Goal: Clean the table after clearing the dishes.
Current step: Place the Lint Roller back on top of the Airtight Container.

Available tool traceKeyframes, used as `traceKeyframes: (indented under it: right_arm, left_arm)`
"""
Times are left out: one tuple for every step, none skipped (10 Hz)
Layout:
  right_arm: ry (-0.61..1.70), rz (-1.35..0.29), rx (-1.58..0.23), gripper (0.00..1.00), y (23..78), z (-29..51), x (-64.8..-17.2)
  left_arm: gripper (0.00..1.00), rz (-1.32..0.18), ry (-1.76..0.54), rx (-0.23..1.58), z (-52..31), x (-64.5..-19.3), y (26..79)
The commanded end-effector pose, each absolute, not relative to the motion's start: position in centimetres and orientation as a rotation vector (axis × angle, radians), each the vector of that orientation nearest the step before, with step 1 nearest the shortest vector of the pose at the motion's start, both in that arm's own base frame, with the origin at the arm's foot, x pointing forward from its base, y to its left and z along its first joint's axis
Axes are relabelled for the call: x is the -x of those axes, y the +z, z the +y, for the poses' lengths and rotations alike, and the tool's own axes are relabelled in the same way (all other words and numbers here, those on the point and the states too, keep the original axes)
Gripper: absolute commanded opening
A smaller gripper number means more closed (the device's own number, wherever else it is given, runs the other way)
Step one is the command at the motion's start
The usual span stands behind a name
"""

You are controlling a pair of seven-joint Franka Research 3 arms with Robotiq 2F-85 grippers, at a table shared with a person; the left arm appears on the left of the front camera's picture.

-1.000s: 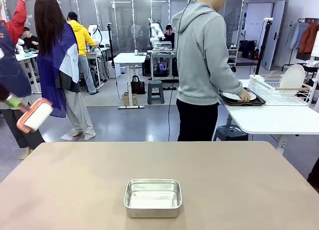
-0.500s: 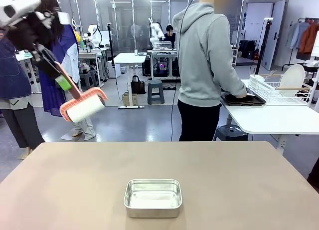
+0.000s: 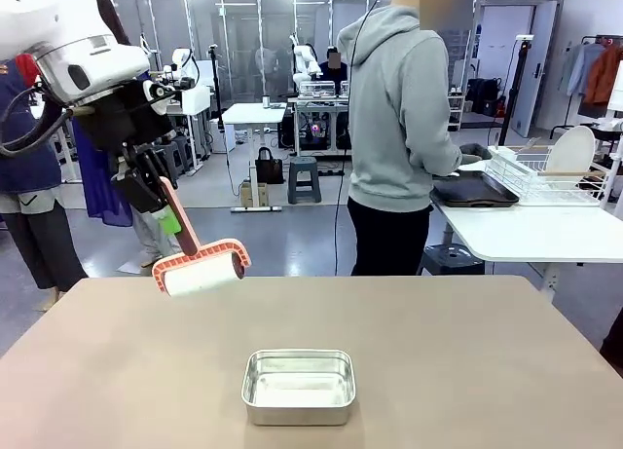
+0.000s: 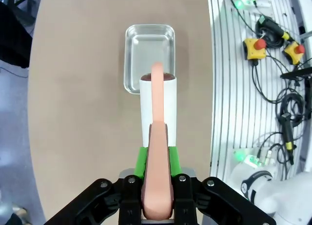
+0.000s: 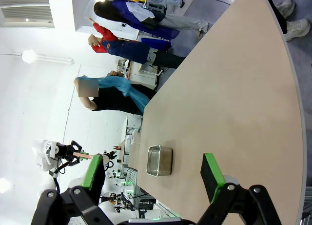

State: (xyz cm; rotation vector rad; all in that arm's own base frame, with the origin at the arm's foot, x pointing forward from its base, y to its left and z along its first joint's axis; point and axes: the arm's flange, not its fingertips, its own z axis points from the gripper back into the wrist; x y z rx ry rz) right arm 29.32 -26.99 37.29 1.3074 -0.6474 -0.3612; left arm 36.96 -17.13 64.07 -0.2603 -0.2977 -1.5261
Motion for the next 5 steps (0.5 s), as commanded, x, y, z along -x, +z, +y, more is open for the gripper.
traceKeyframes:
  right_arm:
    - [-0.359,-0.659,-1.311,1.00,37.6,-26.9,-29.3]
    - [-0.359,-0.659,-1.311,1.00,37.6,-26.9,-29.3]
    - [-0.359,-0.659,-1.311,1.00,37.6,-26.9,-29.3]
    - [-0.359,-0.659,-1.311,1.00,37.6,-26.9,-29.3]
    - [-0.359,-0.659,-1.311,1.00,37.6,-26.9,-29.3]
  left_arm:
    - [0.20,-0.307,-1.501,0.242,-16.7,-37.0,65.0]
    - [0.20,-0.307,-1.501,0.242,-16.7,-37.0,65.0]
    - [0.20,-0.307,-1.501,0.242,-16.7,-37.0,65.0]
    - [0.20,-0.304,-1.518,0.258,-16.9,-37.0,64.4]
    - [0.20,-0.232,-1.581,0.210,-20.4,-37.0,64.2]
